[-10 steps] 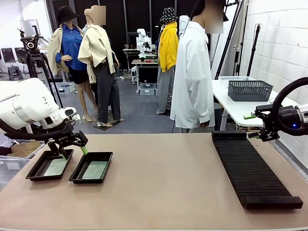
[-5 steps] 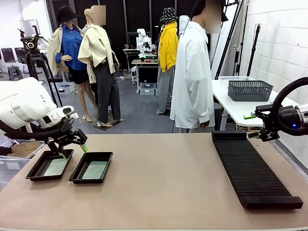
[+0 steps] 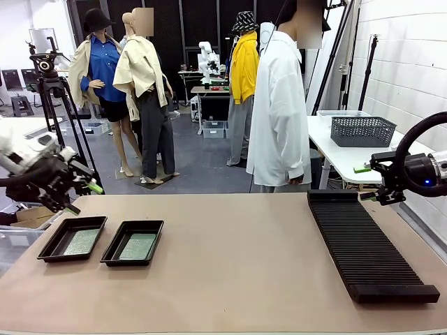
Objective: Inspect and transfer BCBs to ESD trays.
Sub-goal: Pick up the ESD tray and place it on the left side of the table.
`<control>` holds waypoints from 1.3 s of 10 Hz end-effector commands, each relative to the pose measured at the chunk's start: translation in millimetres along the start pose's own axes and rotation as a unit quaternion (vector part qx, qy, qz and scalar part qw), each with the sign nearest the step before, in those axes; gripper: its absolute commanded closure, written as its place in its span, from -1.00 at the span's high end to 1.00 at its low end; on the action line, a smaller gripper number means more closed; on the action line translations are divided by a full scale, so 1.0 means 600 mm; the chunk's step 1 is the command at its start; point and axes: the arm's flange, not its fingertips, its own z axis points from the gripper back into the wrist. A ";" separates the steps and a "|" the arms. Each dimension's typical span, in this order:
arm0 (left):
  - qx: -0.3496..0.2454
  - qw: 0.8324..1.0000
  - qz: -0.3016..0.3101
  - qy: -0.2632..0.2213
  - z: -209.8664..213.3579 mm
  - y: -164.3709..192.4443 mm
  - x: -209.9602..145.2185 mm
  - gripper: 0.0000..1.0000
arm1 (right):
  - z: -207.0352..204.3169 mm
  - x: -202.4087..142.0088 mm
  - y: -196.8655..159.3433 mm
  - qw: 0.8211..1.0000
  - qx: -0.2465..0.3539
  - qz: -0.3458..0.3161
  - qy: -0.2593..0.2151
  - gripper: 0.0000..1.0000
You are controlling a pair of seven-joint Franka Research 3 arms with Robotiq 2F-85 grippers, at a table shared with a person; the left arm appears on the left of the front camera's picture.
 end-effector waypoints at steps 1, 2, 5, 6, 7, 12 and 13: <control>-0.064 0.998 0.000 -0.023 0.039 0.025 0.003 1.00 | -0.002 0.001 0.001 1.000 -0.001 0.000 0.000 1.00; -0.091 0.995 0.011 -0.035 0.063 0.048 0.006 1.00 | -0.002 0.001 0.001 1.000 -0.001 0.000 0.000 1.00; -0.210 0.974 0.036 -0.077 0.133 0.114 0.014 1.00 | -0.002 0.001 0.001 1.000 -0.001 0.000 0.000 1.00; -0.253 0.964 0.035 -0.076 0.151 0.131 0.013 1.00 | -0.002 0.001 0.001 1.000 -0.001 0.000 0.000 1.00; -0.276 0.958 0.035 -0.071 0.159 0.146 0.013 1.00 | -0.002 0.001 0.001 1.000 -0.001 0.000 0.000 1.00; -0.312 0.948 0.012 -0.060 0.141 0.187 0.006 1.00 | -0.002 0.001 0.001 1.000 -0.001 0.000 0.000 1.00; -0.313 0.948 0.013 -0.054 0.137 0.193 0.002 1.00 | -0.002 0.001 0.001 1.000 -0.001 0.000 0.000 1.00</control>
